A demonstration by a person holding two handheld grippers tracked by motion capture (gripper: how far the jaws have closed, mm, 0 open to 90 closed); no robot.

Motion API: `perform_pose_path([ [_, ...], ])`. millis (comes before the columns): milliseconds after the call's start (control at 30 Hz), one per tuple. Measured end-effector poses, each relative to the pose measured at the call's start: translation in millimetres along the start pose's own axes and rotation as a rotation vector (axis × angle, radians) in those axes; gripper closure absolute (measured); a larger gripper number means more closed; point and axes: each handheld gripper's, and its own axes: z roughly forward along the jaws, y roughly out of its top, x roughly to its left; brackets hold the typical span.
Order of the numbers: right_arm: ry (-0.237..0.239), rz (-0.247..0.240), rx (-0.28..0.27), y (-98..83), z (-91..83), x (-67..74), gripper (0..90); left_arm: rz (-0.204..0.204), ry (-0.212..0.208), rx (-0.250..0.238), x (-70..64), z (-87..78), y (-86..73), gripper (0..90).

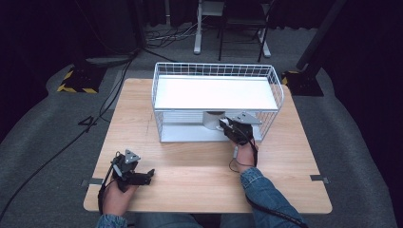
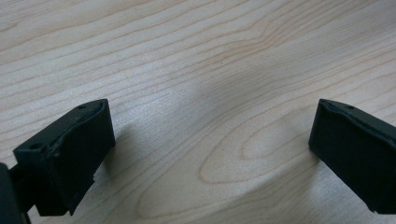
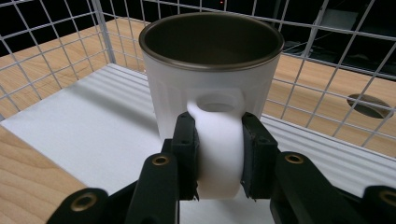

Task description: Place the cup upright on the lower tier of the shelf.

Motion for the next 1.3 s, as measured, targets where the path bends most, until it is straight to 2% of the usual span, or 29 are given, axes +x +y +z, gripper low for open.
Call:
perform_pose_path([
  [67,0.002,0.002,0.001,0.2,0.1,-0.2,69.9,-0.001,0.0,0.001,-0.1,-0.1,0.0,0.5],
  [300,0.024,0.019,0.003,-0.3,1.0,0.1,48.3,0.0,0.0,0.0,0.0,0.0,0.0,0.6],
  [367,0.029,0.019,0.003,0.1,-0.1,0.0,45.4,-0.001,0.0,0.0,0.0,0.0,0.0,0.5],
  [600,0.041,0.012,0.001,3.5,-10.2,-0.5,42.4,0.0,0.0,0.0,0.0,0.0,0.0,0.5],
  [700,0.046,0.027,0.003,3.7,-15.1,-0.2,42.0,-0.002,0.0,0.001,-0.1,-0.1,0.0,0.5],
  [833,0.053,0.009,-0.009,6.9,-30.7,-1.0,41.7,-0.002,0.002,0.002,0.0,0.2,0.4,0.5],
  [1133,0.077,0.01,-0.022,12.8,-68.3,-8.1,40.4,0.001,-0.001,0.0,-0.3,-0.4,-0.4,0.5],
  [1300,0.089,-0.014,-0.019,16.7,-88.2,-12.7,39.7,0.002,-0.001,0.001,-1.1,-2.0,-2.3,0.5],
])
